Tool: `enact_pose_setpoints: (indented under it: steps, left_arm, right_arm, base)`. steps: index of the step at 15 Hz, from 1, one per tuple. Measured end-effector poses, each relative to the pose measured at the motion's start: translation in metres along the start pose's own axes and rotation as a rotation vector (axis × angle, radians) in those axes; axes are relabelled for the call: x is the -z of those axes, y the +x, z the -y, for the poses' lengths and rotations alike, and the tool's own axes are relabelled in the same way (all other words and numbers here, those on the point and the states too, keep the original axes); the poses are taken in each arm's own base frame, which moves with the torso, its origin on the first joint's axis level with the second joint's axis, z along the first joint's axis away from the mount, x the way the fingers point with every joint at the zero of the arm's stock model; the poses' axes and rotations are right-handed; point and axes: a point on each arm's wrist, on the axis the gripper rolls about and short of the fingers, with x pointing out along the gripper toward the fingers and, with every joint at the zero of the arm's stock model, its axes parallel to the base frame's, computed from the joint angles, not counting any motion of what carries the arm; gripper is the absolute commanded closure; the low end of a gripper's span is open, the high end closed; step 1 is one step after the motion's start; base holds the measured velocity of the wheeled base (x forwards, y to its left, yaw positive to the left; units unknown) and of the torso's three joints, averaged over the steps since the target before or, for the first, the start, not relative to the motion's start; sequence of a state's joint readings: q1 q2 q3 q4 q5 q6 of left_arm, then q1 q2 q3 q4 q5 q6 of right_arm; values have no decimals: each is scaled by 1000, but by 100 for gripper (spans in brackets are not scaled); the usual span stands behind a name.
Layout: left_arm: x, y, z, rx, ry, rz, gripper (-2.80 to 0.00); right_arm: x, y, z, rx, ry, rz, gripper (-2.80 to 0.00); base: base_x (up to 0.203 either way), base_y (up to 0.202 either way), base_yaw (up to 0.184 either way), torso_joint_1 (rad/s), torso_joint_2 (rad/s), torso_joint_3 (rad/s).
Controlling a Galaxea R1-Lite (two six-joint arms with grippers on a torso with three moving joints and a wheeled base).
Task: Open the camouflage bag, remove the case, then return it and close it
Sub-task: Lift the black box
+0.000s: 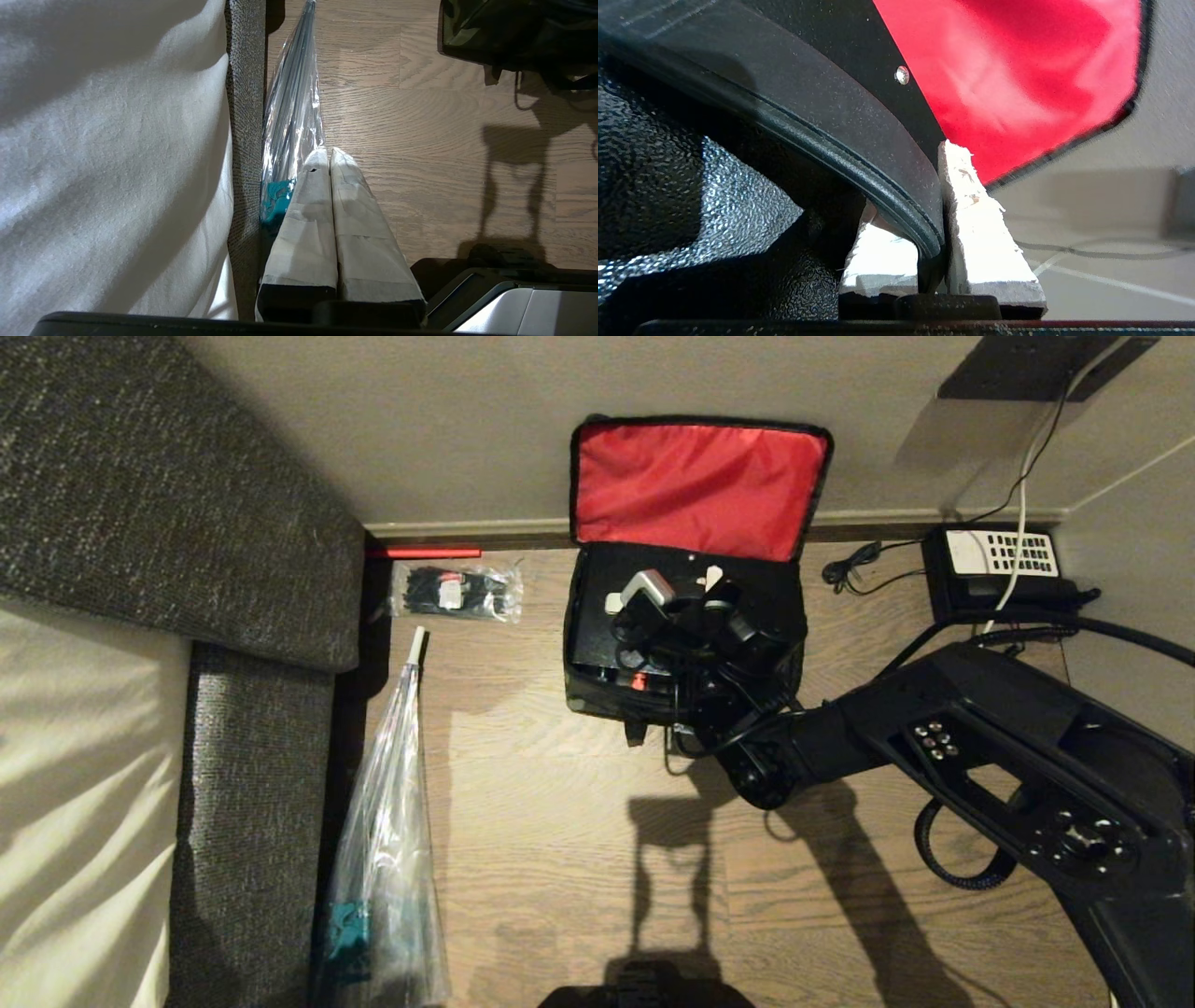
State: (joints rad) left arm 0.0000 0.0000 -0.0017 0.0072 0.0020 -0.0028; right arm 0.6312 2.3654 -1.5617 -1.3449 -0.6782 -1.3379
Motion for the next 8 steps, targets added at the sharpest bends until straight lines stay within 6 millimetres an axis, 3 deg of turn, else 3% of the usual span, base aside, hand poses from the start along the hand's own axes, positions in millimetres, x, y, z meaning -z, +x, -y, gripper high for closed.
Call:
enact_pose_setpoints:
  steps: [3, 8]
  left_arm:
    - [0, 0, 0, 0, 0, -1, 0]
    - [0, 0, 0, 0, 0, -1, 0]
  right_arm:
    - [-12, -9, 17, 5, 24, 5, 0]
    - [-21, -23, 28, 1, 59, -19, 0]
  base:
    - [0, 0, 0, 0, 0, 0]
    - [0, 0, 0, 0, 0, 0]
